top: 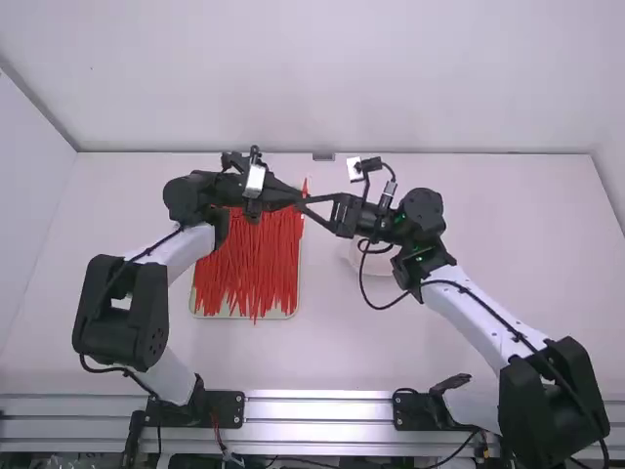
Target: Fasten the cable tie
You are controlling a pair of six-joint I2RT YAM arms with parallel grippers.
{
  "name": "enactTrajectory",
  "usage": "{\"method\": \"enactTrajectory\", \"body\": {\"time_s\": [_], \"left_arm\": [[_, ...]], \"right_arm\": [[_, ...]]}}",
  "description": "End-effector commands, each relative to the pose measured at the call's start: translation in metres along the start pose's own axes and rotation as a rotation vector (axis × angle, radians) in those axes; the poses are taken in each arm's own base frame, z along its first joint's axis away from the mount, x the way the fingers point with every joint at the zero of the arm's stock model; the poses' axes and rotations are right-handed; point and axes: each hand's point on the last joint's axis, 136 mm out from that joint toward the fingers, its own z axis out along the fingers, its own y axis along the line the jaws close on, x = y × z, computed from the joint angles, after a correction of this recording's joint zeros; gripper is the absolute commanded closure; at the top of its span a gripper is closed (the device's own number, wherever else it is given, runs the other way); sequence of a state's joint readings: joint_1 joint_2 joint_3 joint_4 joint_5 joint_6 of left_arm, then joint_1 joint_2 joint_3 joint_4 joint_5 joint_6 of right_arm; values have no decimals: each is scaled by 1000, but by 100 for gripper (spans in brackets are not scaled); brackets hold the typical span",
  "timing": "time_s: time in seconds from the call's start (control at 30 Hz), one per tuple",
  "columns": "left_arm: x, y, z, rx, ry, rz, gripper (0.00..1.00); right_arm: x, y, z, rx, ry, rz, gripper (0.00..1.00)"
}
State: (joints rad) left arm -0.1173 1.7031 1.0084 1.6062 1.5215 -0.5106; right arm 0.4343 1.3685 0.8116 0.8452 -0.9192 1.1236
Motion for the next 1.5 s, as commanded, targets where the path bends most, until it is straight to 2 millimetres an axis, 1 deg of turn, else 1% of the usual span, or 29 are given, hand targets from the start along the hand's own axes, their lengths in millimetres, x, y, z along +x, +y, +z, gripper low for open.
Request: {"method": "enactTrajectory", "body": {"time_s": [0.0, 0.4, 0.67, 0.77, 1.0, 1.17, 1.47], "left_arm": [[-9, -15, 4, 51, 16, 55, 99], [-9, -15, 3, 48, 17, 54, 99], [-10, -20, 11, 72, 9, 54, 99], [-10, -20, 10, 70, 10, 53, 99], [-9, -22, 12, 78, 8, 48, 99], [-3, -28, 12, 77, 7, 71, 99], [-6, -31, 12, 78, 6, 85, 99]], "right_arm": [[-19, -1, -9, 27, -84, -23, 100], [-24, -3, -12, 34, -98, -28, 100], [-28, -4, -12, 43, -119, -32, 100], [-29, -1, -12, 31, -123, -47, 100], [-35, 0, -13, 37, -155, -59, 100], [-42, -5, -21, 52, -175, -62, 100], [-48, -4, -24, 55, -197, -74, 100]]}}
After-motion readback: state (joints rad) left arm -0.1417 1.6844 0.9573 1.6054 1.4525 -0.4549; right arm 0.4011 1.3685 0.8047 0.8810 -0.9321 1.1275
